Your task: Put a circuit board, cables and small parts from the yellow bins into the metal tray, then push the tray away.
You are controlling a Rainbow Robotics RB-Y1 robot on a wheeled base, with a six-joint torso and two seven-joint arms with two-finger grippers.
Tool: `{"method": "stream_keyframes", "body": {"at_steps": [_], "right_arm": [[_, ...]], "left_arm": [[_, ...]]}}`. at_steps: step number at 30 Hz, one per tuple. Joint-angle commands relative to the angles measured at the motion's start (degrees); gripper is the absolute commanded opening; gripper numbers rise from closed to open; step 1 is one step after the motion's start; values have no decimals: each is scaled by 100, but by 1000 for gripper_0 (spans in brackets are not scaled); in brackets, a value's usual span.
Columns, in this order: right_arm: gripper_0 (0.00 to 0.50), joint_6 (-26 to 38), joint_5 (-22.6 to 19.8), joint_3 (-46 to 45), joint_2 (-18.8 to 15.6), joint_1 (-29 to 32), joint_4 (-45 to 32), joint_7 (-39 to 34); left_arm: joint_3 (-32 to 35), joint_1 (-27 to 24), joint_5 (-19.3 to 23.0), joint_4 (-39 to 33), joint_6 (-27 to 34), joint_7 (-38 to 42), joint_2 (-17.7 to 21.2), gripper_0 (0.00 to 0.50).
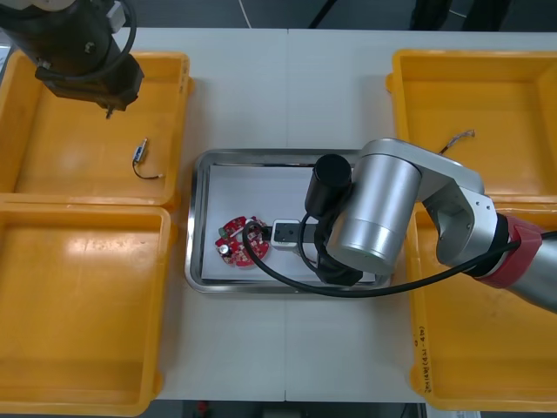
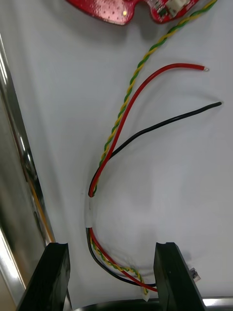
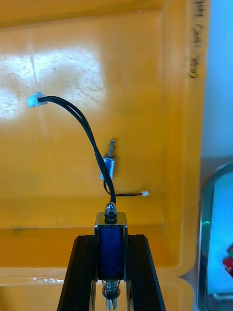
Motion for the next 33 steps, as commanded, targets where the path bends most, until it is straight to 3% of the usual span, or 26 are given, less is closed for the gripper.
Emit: {"method": "stream_keyframes", "body": {"at_steps": [1, 12, 21, 33], "right_arm": [[500, 268, -87, -284, 13, -178, -309, -214], [500, 1802, -307, -1488, 136, -213, -809, -302], [500, 1802, -456, -2490, 128, -362, -933, -390], [500, 1802, -720, -3667, -198, -362, -651, -610]], "left_arm": [[172, 19, 278, -510, 190, 522, 214, 0], [163, 195, 577, -1284, 327, 654, 73, 1], [137, 309, 630, -1565, 327, 865, -358, 0], [-628, 309, 568, -1618, 173, 1208, -815, 1]]}}
